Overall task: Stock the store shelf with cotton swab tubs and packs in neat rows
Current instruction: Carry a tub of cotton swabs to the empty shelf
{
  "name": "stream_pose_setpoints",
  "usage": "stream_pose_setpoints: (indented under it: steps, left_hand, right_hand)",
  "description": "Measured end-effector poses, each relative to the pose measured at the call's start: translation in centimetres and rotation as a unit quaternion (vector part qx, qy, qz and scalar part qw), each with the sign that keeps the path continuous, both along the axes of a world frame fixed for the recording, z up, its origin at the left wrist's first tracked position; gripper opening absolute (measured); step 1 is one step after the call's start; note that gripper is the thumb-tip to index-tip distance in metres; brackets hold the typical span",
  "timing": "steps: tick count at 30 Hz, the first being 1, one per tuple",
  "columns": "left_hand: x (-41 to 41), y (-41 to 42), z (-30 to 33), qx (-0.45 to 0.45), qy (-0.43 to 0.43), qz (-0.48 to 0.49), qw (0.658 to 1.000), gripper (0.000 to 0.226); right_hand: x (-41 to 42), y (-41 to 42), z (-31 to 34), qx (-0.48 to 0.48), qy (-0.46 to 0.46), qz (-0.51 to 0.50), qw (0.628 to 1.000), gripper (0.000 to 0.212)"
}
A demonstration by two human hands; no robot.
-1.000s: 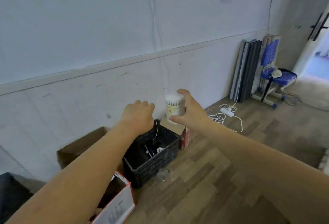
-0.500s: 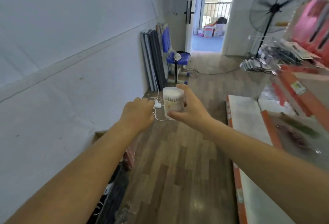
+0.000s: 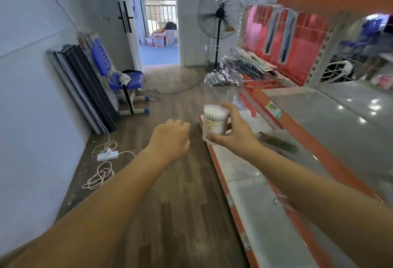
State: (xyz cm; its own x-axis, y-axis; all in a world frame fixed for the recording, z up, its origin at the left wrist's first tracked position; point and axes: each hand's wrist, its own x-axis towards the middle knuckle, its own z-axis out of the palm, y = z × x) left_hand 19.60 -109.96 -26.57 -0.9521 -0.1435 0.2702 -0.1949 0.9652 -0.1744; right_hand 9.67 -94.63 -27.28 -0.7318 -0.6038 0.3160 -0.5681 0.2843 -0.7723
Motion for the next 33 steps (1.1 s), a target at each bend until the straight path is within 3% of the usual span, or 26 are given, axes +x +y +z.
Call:
stream_pose_setpoints:
  steps: [9, 17, 26, 33]
  left_hand:
    - [-14.8, -3.4, -0.4, 0.019, -0.021, -0.132, 0.991, 0.024]
    - [-27.2, -4.8, 0.2, -0.006, -0.020, -0.288, 0.957, 0.028]
    - [-36.5, 0.2, -0.7, -0.011, -0.066, -0.402, 0.913, 0.029]
    - [-43.4, 4.5, -1.0, 0.006, -0.044, -0.456, 0.889, 0.028]
  right_hand:
    - [-9.5, 0.9, 0.5, -0.014, -0.026, -0.150, 0.988, 0.072]
    - [-15.6, -1.0, 0.2, -0.042, -0.048, -0.294, 0.954, 0.076]
    - [-20.2, 1.8, -0.2, -0.030, -0.031, -0.439, 0.898, 0.077]
    - [-26.0, 5.1, 0.1, -0.015, -0.027, -0.489, 0.872, 0.079]
